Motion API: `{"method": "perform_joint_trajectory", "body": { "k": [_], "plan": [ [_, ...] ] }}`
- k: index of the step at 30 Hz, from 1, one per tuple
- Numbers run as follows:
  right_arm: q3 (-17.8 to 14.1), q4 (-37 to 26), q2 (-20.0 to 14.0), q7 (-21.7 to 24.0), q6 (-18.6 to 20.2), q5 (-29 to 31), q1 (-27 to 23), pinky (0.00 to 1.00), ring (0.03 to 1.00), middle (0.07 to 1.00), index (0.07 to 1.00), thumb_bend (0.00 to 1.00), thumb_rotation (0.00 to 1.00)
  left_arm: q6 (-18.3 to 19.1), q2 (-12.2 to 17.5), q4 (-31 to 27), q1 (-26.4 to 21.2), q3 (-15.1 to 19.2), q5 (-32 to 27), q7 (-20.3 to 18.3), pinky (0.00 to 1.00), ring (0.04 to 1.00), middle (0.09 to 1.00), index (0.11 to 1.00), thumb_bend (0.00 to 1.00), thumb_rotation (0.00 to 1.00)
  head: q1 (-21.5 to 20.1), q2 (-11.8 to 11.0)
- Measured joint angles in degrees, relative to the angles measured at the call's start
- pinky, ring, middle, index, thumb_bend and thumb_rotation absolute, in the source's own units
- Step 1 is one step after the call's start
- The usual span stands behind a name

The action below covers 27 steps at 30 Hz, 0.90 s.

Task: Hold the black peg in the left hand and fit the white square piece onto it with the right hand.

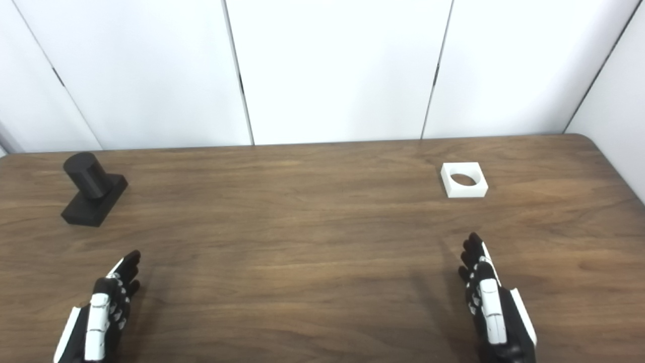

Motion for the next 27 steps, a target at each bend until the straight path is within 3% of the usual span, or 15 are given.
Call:
{"method": "perform_joint_trajectory", "body": {
  "k": [19,25,27],
  "plan": [
    [-0.04,0.00,0.09,-0.07,-0.06,0.47,0.00,1.00,1.000,1.000,1.000,0.53,1.00,0.00,0.00,0.00,0.00,0.03,0.00,0.02,1.00,0.990,0.961,0.902,0.61,1.00,0.00,0.00],
    [-0.27,0.01,0.11,-0.05,-0.11,0.55,0.01,1.00,1.000,1.000,1.000,0.51,1.00,0.00,-0.17,-0.01,0.01,-0.05,0.21,0.16,0.99,0.980,0.957,0.907,0.59,1.00,2.72,-0.44],
    [-0.44,0.11,0.06,0.01,-0.40,0.73,0.01,1.00,1.000,1.000,1.000,0.50,1.00,0.00,-0.24,-0.01,0.03,-0.19,0.35,0.33,0.98,0.976,0.955,0.909,0.59,1.00,5.87,-1.31]
  ]
}}
